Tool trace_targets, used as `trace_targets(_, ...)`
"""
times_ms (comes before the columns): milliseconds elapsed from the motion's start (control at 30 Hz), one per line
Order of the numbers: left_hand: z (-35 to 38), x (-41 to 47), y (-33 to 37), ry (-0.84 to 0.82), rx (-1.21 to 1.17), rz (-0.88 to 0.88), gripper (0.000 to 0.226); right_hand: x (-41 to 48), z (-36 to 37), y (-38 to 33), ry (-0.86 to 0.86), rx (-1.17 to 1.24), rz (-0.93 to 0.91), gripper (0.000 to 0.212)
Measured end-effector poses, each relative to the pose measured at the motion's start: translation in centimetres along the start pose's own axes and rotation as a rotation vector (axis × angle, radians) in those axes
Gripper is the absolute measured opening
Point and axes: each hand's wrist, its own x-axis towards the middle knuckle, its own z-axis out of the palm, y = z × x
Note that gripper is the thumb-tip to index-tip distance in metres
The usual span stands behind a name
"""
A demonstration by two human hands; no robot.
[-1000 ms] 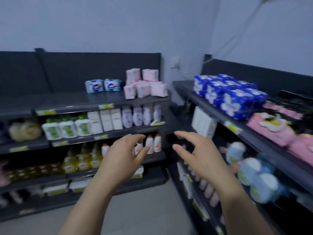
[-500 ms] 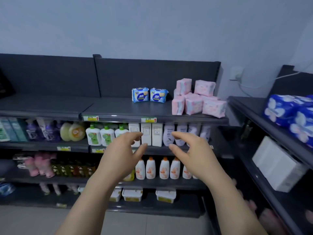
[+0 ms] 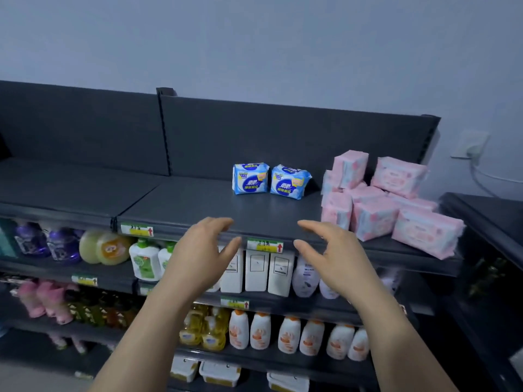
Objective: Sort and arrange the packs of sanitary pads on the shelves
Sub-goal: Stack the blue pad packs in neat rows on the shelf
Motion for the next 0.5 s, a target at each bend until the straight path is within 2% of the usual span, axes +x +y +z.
trace_targets(200,2.5,10.9,-3.8,0.007,0.003,0.038,0.042,7.8,3.7,1.8,0.015,-0.034,0.038,0.04)
trace_targets(500,6.6,27.5,-9.9,-0.168,0.06,0.095,0.061,18.4,8.2,3.3,0.136,-0.038,0.2,0.038)
